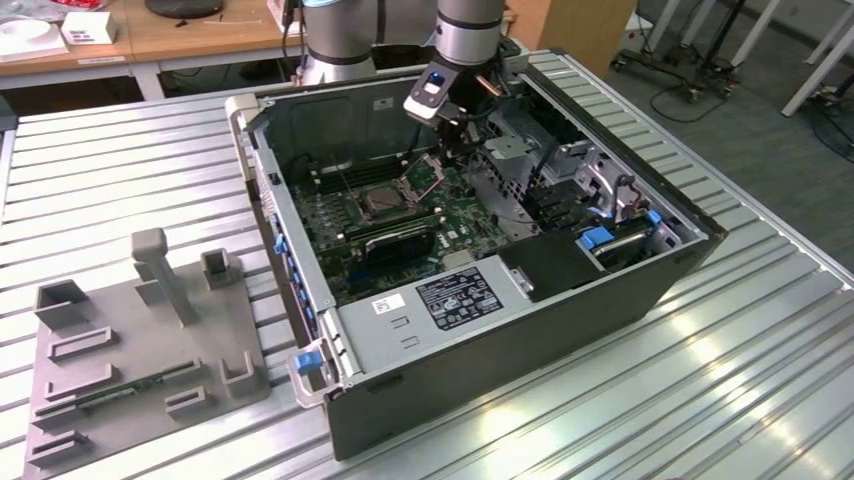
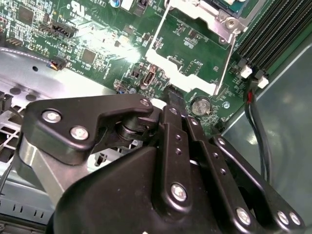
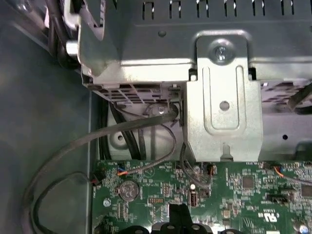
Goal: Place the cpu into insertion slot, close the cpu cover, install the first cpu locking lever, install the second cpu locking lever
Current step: 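Close the cpu cover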
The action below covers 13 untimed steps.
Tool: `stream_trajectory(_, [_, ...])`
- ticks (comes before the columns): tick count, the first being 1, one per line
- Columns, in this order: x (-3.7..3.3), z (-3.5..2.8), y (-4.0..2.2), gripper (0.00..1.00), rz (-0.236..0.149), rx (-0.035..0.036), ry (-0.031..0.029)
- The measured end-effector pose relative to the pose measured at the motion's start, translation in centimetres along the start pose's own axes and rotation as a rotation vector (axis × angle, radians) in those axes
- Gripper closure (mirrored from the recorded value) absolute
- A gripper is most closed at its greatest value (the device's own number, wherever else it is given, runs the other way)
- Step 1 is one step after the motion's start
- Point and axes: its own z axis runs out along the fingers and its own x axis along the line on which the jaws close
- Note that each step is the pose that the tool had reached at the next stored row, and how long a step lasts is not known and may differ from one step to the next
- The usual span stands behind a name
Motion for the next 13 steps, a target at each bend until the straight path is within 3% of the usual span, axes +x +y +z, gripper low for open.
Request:
stream_trajectory(5, [0.33,-0.02,-1.07,0.89,0.0,-0.003,-0.0001])
stream_trajectory(13, [0.83,-0.09,-3.82,0.89,0.0,-0.0218,0.0003])
